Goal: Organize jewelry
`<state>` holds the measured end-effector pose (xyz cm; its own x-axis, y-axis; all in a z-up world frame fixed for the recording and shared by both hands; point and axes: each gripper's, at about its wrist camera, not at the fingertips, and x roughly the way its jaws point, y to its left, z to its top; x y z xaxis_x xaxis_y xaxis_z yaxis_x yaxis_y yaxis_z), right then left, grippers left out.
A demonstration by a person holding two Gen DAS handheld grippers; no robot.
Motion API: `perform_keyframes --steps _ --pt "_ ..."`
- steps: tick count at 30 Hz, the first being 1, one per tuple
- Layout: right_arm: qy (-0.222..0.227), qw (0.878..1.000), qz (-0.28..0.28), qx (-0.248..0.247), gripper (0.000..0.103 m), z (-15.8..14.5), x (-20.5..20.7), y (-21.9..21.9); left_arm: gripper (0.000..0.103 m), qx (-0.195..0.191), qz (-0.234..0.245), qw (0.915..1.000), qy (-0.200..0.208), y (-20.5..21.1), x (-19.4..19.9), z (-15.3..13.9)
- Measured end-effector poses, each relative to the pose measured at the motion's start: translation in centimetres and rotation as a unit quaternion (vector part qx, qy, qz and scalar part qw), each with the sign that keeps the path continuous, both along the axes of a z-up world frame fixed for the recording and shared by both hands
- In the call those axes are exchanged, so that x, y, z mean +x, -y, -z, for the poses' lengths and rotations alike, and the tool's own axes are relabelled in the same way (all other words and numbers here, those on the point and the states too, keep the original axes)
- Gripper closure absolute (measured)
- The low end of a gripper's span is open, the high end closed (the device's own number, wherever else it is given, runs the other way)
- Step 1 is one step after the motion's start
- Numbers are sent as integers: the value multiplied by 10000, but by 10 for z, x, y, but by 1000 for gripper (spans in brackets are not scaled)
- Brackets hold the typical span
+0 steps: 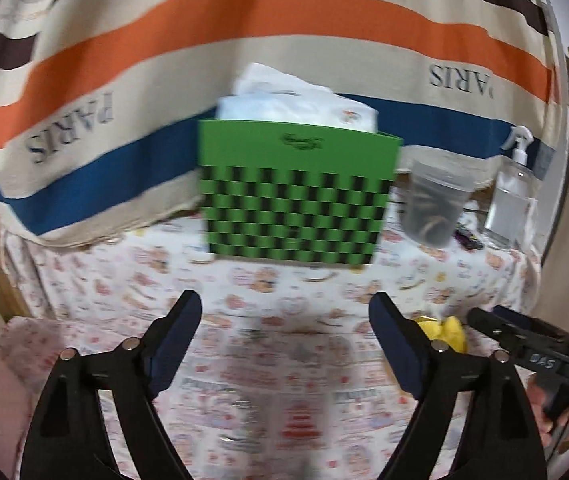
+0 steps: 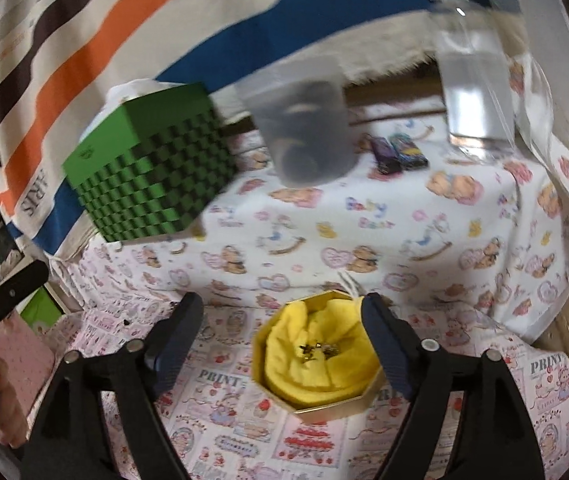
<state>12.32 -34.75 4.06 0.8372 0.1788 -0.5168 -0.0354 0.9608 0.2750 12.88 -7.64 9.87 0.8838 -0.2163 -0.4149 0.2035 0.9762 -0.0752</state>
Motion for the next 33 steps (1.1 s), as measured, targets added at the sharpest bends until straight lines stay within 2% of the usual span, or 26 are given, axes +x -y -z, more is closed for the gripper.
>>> perform_keyframes --steps 3,7,10,14,16,20,22,24,25,26,28,30,33 --pt "105 9997 -38 -204 19 -3 -3 -12 9 -2 -238 9996 125 -20 -2 6" --pt "147 9994 -62 -317 18 -2 -4 -24 8 82 -363 9993 96 -34 0 16" --pt "170 9990 -21 -401 17 -3 -7 -27 8 401 -710 9963 -254 -37 5 31" --pt "132 9987 -42 -501 16 -1 -6 -31 8 599 -664 9932 -746 -36 14 51" --pt "83 9985 -18 -533 16 2 -4 -33 8 511 -513 9930 -932 -38 20 59" --pt "-65 9980 17 -633 16 9 1 -36 10 347 -612 9911 -1126 -46 29 70" --pt "-130 9979 -4 -639 16 13 4 -37 15 212 -555 9911 -1192 -50 33 74" --pt "-177 9979 5 -625 16 15 5 -36 30 -99 -455 9890 -1407 -56 39 80" --pt "-194 9980 9 -604 16 16 6 -35 33 -266 -378 9872 -1524 -58 43 84" --pt "-208 9980 6 -591 16 17 6 -35 40 -463 -222 9845 -1678 -59 45 88" --pt "-233 9979 16 -611 16 18 7 -34 46 -827 186 9754 -2033 -57 52 99" --pt "-237 9977 19 -641 16 18 7 -34 71 -857 403 9669 -2369 -49 58 110" --pt "-264 9975 -8 -657 16 20 8 -34 76 -588 371 9667 -2465 -36 62 121"
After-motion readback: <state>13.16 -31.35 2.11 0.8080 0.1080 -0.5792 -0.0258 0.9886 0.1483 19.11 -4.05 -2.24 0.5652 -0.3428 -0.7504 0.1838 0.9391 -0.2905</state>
